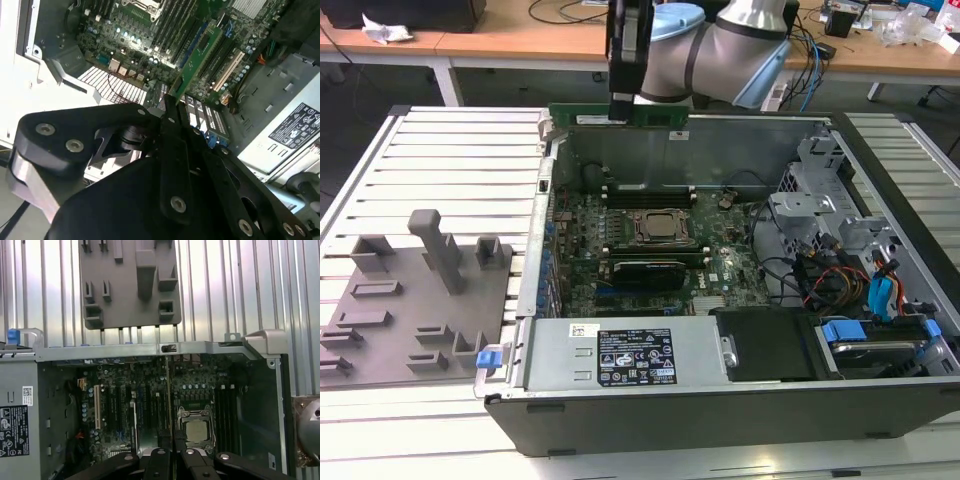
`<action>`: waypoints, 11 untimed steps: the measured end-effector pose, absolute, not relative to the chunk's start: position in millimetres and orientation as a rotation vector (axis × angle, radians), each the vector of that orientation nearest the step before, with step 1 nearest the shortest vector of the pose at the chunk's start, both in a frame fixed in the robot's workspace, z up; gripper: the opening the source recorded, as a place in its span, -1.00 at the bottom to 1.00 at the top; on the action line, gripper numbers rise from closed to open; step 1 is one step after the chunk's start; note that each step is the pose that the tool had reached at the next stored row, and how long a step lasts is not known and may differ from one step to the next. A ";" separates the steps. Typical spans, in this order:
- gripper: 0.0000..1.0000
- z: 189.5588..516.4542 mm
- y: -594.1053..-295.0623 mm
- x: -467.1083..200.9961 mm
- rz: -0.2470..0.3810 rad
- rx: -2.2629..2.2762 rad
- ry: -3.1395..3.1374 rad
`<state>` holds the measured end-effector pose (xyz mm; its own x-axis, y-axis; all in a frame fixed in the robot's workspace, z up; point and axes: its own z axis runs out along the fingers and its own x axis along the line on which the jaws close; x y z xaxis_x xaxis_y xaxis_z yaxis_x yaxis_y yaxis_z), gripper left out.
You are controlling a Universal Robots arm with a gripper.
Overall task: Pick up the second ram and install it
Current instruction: 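Pick up the second ram and move it above second insertion slot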
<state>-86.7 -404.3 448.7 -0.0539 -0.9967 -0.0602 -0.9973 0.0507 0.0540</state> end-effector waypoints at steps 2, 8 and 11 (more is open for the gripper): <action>-0.73 446.7 -404.0 -77.1 0.128 -2.156 2.273; -0.73 441.8 -403.9 -59.2 0.130 -2.157 2.274; -0.73 440.2 -403.8 -53.6 0.130 -2.158 2.274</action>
